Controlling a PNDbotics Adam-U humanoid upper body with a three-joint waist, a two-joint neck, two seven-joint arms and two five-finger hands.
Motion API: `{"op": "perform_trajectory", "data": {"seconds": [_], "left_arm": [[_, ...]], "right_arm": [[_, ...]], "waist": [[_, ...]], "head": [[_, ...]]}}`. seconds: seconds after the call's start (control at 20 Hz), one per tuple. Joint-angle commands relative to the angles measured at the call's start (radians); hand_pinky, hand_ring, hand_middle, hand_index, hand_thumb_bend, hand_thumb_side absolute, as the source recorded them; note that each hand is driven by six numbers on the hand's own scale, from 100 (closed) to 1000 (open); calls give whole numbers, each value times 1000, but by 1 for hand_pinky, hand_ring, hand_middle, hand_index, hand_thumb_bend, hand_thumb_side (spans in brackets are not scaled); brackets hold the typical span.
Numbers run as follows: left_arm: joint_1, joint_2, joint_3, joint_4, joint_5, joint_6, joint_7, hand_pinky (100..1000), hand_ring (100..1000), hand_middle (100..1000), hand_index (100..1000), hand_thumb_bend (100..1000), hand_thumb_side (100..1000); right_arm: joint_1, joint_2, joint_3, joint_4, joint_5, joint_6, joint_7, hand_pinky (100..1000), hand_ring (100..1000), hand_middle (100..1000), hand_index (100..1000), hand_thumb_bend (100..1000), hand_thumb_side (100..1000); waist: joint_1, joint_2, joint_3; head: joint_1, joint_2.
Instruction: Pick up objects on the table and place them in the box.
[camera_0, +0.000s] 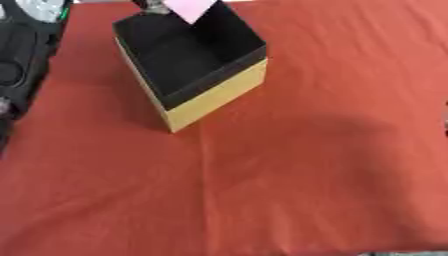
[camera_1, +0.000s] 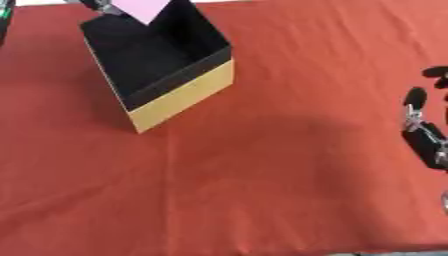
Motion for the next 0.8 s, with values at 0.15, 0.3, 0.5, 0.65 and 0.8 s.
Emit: {"op": "perform_trajectory", "data": {"seconds": [0.15, 0.3, 0.5, 0.65, 0.8], "left_arm": [[-27, 0, 4, 25, -86, -25, 20, 607, 550, 537, 678, 532, 100], [-23, -9, 2, 37, -136, -38, 35, 615, 555, 541, 679, 553, 100], [-17, -39, 10, 76, -286, -68, 88, 634, 571, 552, 685, 583, 100], [-14, -55, 15, 120, -377, -95, 134, 655, 593, 576, 703, 599, 100], [-13, -64, 19, 151, -424, -116, 151, 715, 673, 650, 757, 629, 172]], "right_arm": [[-13, -17, -4, -16, -5, -2, -7, 497, 472, 503, 691, 100, 100], [-15, -16, -4, -16, -4, -3, -9, 495, 472, 503, 692, 100, 100], [-18, -14, -3, -16, -5, -4, -11, 494, 472, 503, 692, 100, 100], [-19, -13, -3, -16, -5, -4, -12, 494, 472, 503, 692, 100, 100], [-20, -12, -4, -16, -5, -5, -12, 494, 472, 503, 692, 100, 100]], "waist": [[2, -13, -3], [5, -10, -5], [6, -8, -7], [7, -7, -8], [7, -7, -9]], "head": [[0, 5], [-1, 5], [1, 5], [2, 5], [3, 5]]}}
